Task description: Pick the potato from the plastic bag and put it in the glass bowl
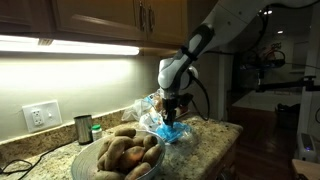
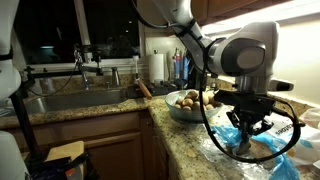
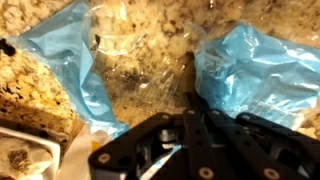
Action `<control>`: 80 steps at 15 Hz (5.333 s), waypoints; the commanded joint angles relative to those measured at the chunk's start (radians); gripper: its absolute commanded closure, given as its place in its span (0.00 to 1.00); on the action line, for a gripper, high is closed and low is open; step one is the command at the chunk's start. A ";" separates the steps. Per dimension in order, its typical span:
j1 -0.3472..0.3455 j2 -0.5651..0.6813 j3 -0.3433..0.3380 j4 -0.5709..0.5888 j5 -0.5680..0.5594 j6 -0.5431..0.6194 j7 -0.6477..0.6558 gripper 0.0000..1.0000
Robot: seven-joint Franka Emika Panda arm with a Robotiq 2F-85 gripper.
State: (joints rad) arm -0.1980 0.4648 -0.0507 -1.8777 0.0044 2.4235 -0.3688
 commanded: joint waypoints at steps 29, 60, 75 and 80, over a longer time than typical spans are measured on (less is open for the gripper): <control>-0.022 0.029 0.031 0.066 0.024 -0.105 -0.042 0.31; -0.037 0.072 -0.001 0.101 -0.002 -0.114 -0.028 0.00; -0.040 0.090 0.019 0.136 0.010 -0.139 -0.040 0.00; -0.038 0.103 0.024 0.145 0.008 -0.145 -0.040 0.00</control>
State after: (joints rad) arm -0.2233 0.5454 -0.0369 -1.7652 0.0037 2.3097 -0.3876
